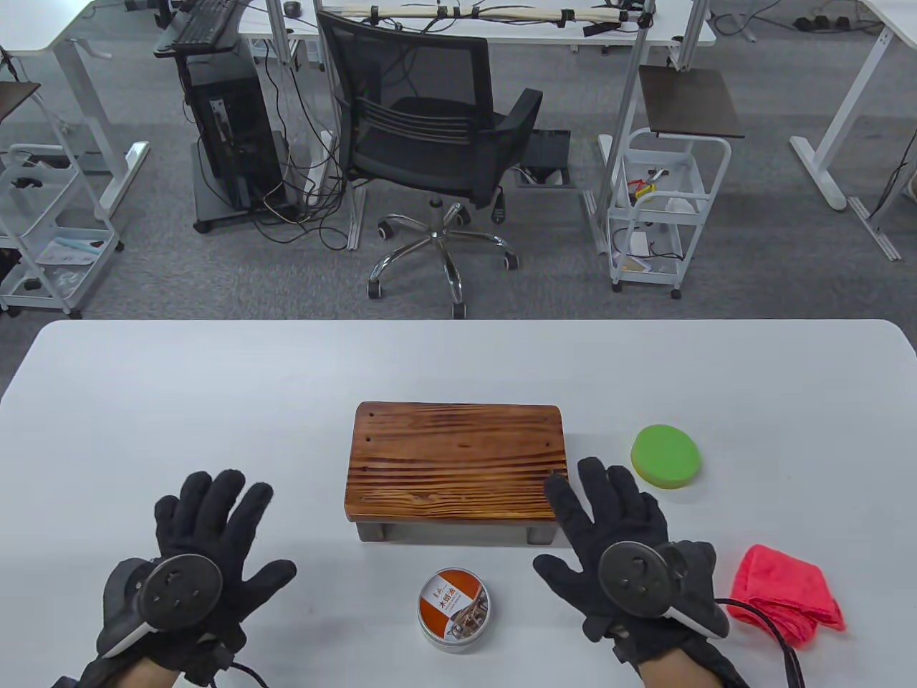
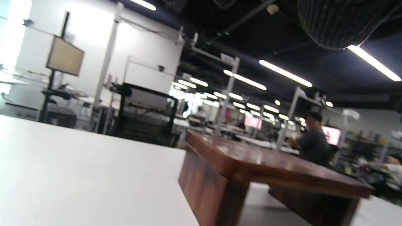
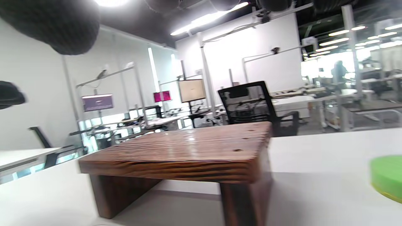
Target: Dip and apply wood wax on stool
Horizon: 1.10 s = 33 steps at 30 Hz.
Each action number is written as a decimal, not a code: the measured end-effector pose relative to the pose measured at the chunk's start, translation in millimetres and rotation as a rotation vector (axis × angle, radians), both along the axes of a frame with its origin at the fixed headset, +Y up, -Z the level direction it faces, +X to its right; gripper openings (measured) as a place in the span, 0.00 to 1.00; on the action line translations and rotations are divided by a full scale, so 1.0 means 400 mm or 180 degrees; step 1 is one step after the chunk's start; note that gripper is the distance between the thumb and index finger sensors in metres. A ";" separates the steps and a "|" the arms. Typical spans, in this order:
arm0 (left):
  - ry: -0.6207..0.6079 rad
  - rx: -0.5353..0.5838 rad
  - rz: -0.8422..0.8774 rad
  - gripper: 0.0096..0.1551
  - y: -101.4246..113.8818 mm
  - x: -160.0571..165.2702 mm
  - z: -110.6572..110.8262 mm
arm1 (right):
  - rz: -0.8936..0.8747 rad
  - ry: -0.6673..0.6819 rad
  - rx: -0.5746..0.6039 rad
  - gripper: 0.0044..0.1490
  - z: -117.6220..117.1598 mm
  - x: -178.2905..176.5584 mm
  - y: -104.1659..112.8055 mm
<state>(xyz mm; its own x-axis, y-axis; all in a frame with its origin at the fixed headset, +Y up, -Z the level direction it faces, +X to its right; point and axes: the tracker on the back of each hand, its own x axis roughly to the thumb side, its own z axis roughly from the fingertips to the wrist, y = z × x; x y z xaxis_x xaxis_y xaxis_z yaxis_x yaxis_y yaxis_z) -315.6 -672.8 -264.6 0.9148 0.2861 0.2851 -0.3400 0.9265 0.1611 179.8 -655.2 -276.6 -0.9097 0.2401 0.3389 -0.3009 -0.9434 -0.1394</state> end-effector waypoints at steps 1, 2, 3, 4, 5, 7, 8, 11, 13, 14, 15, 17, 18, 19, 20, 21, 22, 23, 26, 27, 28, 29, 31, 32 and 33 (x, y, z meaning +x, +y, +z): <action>0.0073 -0.0071 0.0053 0.65 -0.003 -0.015 -0.018 | -0.0012 -0.0075 -0.0053 0.60 -0.010 0.018 -0.015; 0.0135 -0.0144 0.0091 0.66 -0.007 -0.025 -0.030 | -0.0014 -0.0115 -0.0100 0.61 -0.018 0.030 -0.029; 0.0169 -0.0260 0.0121 0.68 -0.020 -0.038 -0.049 | -0.0023 -0.0167 -0.0158 0.62 -0.027 0.044 -0.049; 0.0191 -0.0326 0.0068 0.70 -0.031 -0.047 -0.062 | -0.0029 -0.0213 -0.0190 0.63 -0.033 0.053 -0.067; 0.0270 -0.0337 -0.0029 0.71 -0.045 -0.057 -0.074 | -0.0025 -0.0257 -0.0245 0.64 -0.039 0.061 -0.085; 0.0364 -0.0372 -0.0067 0.73 -0.074 -0.070 -0.087 | 0.0027 -0.0336 -0.0391 0.65 -0.047 0.074 -0.120; 0.0400 -0.0413 -0.0094 0.73 -0.092 -0.076 -0.093 | 0.0057 -0.0386 -0.0451 0.65 -0.051 0.082 -0.139; 0.0456 -0.0678 -0.0187 0.74 -0.132 -0.083 -0.106 | 0.0064 -0.0489 -0.0724 0.67 -0.061 0.098 -0.175; 0.0473 -0.0780 -0.0209 0.74 -0.154 -0.082 -0.115 | 0.0107 -0.0534 -0.0823 0.67 -0.062 0.102 -0.191; 0.0475 -0.0829 -0.0210 0.74 -0.161 -0.081 -0.119 | 0.0114 -0.0553 -0.0822 0.67 -0.062 0.103 -0.196; 0.0483 -0.0926 -0.0202 0.74 -0.171 -0.080 -0.124 | 0.0096 -0.0557 -0.0880 0.67 -0.061 0.103 -0.205; 0.0485 -0.1035 -0.0153 0.73 -0.181 -0.076 -0.127 | 0.0085 -0.0572 -0.0924 0.67 -0.059 0.103 -0.215; 0.0480 -0.1074 -0.0122 0.73 -0.185 -0.074 -0.128 | 0.0087 -0.0586 -0.0937 0.67 -0.059 0.103 -0.220; 0.0477 -0.1102 -0.0104 0.73 -0.187 -0.072 -0.128 | 0.0085 -0.0585 -0.0964 0.67 -0.059 0.104 -0.223; 0.0464 -0.1136 -0.0073 0.73 -0.190 -0.071 -0.128 | 0.0062 -0.0604 -0.0999 0.67 -0.058 0.106 -0.225; 0.0456 -0.1150 -0.0050 0.73 -0.191 -0.070 -0.128 | 0.0034 -0.0619 -0.1002 0.67 -0.058 0.109 -0.226; 0.0454 -0.1156 -0.0030 0.73 -0.191 -0.069 -0.127 | -0.0009 -0.0625 -0.0985 0.67 -0.057 0.112 -0.225; 0.0453 -0.1156 -0.0033 0.73 -0.191 -0.068 -0.126 | -0.0047 -0.0626 -0.0980 0.67 -0.056 0.115 -0.224; 0.0470 -0.1178 -0.0042 0.73 -0.193 -0.068 -0.125 | -0.0151 -0.0640 -0.0953 0.67 -0.050 0.123 -0.218; 0.0470 -0.1195 -0.0032 0.73 -0.195 -0.068 -0.125 | -0.0189 -0.0650 -0.0938 0.67 -0.047 0.125 -0.216; 0.0469 -0.1213 -0.0028 0.73 -0.197 -0.068 -0.126 | -0.0203 -0.0657 -0.0928 0.67 -0.045 0.126 -0.216; 0.0471 -0.1228 -0.0027 0.73 -0.199 -0.068 -0.127 | -0.0203 -0.0654 -0.0928 0.67 -0.045 0.126 -0.215; 0.0478 -0.1276 -0.0027 0.73 -0.206 -0.069 -0.129 | -0.0207 -0.0649 -0.0944 0.67 -0.043 0.126 -0.214; 0.0480 -0.1291 -0.0029 0.73 -0.208 -0.070 -0.130 | -0.0209 -0.0646 -0.0953 0.67 -0.043 0.126 -0.215; 0.0484 -0.1318 -0.0026 0.73 -0.212 -0.071 -0.131 | -0.0212 -0.0639 -0.0975 0.67 -0.044 0.125 -0.216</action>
